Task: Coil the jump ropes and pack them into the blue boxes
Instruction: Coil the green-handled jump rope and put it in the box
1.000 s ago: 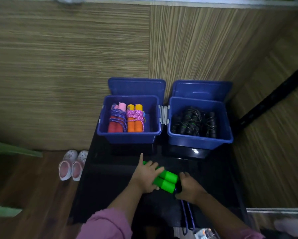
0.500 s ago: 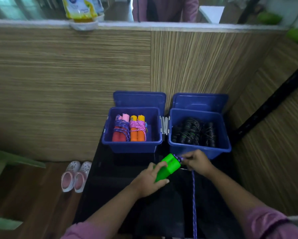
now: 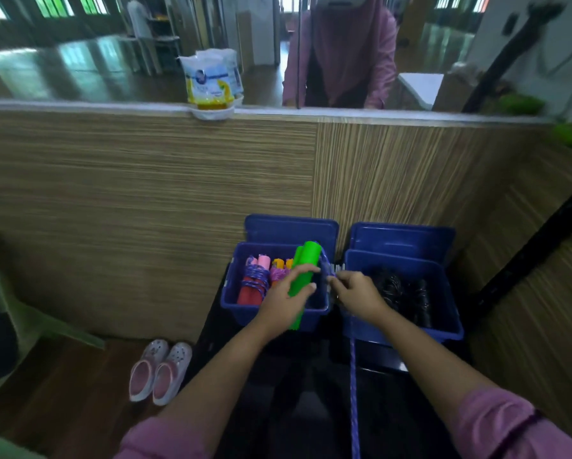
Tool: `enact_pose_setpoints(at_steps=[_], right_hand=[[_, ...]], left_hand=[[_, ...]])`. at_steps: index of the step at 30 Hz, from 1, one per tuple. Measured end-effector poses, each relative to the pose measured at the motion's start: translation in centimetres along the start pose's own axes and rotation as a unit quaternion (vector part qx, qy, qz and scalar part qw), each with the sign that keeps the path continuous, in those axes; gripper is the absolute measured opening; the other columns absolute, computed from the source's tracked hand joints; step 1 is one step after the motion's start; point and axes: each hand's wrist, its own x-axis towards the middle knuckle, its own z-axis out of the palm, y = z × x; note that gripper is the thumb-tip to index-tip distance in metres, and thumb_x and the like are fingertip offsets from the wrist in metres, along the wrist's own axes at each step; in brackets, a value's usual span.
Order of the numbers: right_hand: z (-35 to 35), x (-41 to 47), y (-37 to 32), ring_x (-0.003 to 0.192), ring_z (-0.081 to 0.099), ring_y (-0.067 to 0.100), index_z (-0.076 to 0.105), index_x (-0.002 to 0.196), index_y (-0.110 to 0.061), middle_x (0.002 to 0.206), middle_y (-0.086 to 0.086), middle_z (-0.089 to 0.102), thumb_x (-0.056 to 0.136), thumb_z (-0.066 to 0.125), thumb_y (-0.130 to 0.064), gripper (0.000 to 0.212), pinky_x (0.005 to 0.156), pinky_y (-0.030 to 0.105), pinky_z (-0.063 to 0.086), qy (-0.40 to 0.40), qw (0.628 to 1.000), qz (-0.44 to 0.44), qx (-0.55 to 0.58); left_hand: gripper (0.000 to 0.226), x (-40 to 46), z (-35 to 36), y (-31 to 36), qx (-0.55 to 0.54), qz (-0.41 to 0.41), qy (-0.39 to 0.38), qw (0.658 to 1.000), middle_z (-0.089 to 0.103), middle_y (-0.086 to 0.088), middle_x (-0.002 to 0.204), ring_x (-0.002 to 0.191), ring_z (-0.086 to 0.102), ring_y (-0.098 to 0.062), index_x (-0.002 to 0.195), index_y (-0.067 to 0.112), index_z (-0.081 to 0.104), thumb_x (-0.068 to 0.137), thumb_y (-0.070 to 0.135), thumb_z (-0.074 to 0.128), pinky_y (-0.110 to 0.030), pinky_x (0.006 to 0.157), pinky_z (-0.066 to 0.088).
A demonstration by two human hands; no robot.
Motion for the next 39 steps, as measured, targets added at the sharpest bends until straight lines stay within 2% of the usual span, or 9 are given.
enact_pose_setpoints(at_steps=[4,9,11,14,20,26,31,36,39], right_hand=[[2.7,-1.5,-1.8,0.041,0.049,0.012,0.046,0.073,-0.022,0.056,-0.003,0.057,0.101,0.041,-0.020,0.029,0.043,0.024,0.044,-0.124,0.991,-0.028,0.030],[4.0,-2.3,-1.5,0.041,0.055,0.006,0.050,0.091,-0.013,0.064,0.001,0.061,0.104,0.032,-0.024,0.024,0.048,0.018,0.044,-0.245,0.969,-0.012,0.038],[4.0,-2.4,-1.2,0.045,0.056,0.006,0.051,0.094,-0.013,0.064,0.000,0.058,0.104,0.032,-0.025,0.025,0.053,0.019,0.047,-0.281,0.959,-0.005,0.033],[4.0,-2.7,-1.0,0.041,0.047,0.008,0.056,0.089,-0.012,0.057,0.001,0.048,0.103,0.036,-0.024,0.027,0.057,0.026,0.052,-0.301,0.948,0.018,0.107],[0.3,-2.7,-1.4,0.041,0.034,0.005,0.066,0.084,-0.012,0.058,-0.002,0.042,0.099,0.048,-0.030,0.030,0.042,0.019,0.034,-0.296,0.953,0.014,0.069],[-4.9,-2.5,-1.7,0.046,0.038,0.002,0.070,0.076,-0.017,0.048,-0.012,0.048,0.093,0.059,-0.035,0.027,0.050,0.018,0.033,-0.273,0.957,-0.088,-0.032],[-7.2,-0.7,-3.2,0.070,0.058,-0.002,0.068,0.080,-0.018,0.073,-0.015,0.065,0.094,0.056,-0.032,0.023,0.069,0.015,0.044,-0.188,0.963,-0.176,-0.080],[-7.0,1.2,-2.5,0.070,0.053,-0.002,0.061,0.076,-0.027,0.073,-0.012,0.059,0.094,0.053,-0.034,0.021,0.072,0.019,0.042,-0.186,0.965,-0.178,-0.053],[-6.2,1.4,-0.9,0.071,0.055,0.003,0.064,0.080,-0.018,0.073,-0.008,0.060,0.093,0.057,-0.030,0.020,0.072,0.026,0.044,-0.201,0.968,-0.148,-0.014]], left_hand=[[0.031,1.7,-1.1,0.8,-0.153,-0.046,0.100,0.982,0.060,-0.016,0.102,0.075,0.059,-0.030,0.101,0.042,0.062,0.094,0.012,0.056,-0.047,0.070,0.053],[0.028,2.1,-1.4,1.0,-0.267,-0.101,0.094,0.954,0.051,-0.032,0.123,0.089,0.059,-0.045,0.106,0.036,0.063,0.095,0.012,0.054,-0.040,0.056,0.057],[0.026,1.9,-1.3,1.0,-0.328,-0.135,0.076,0.932,0.051,-0.029,0.122,0.082,0.061,-0.043,0.108,0.034,0.061,0.095,0.014,0.052,-0.047,0.059,0.057],[0.027,1.6,-1.2,1.4,-0.364,-0.130,0.092,0.918,0.058,-0.020,0.098,0.063,0.058,-0.031,0.107,0.032,0.060,0.094,0.011,0.051,-0.033,0.049,0.051],[0.036,2.3,-4.3,-1.0,0.031,-0.027,0.187,0.981,0.061,-0.003,0.087,0.062,0.056,-0.005,0.094,0.055,0.058,0.092,0.020,0.060,-0.024,0.058,0.045],[0.044,0.5,-9.4,-4.7,0.467,-0.001,-0.033,0.883,0.040,-0.008,0.109,0.088,0.062,-0.034,0.127,0.057,0.048,0.088,0.067,0.032,-0.038,0.092,0.050],[0.061,-1.7,-6.7,-3.2,0.478,0.080,-0.192,0.853,0.043,-0.014,0.128,0.103,0.058,-0.031,0.136,0.067,-0.009,0.077,0.082,-0.003,-0.033,0.093,0.045],[0.090,-4.6,-3.8,0.9,0.396,0.142,-0.276,0.864,0.039,-0.014,0.148,0.131,0.042,-0.025,0.148,0.030,-0.014,0.087,0.068,0.042,-0.025,0.109,0.030],[0.086,-5.3,-3.3,2.7,0.321,0.177,-0.222,0.903,0.037,-0.009,0.150,0.133,0.040,-0.017,0.145,0.037,-0.011,0.090,0.055,0.052,-0.014,0.104,0.025]])
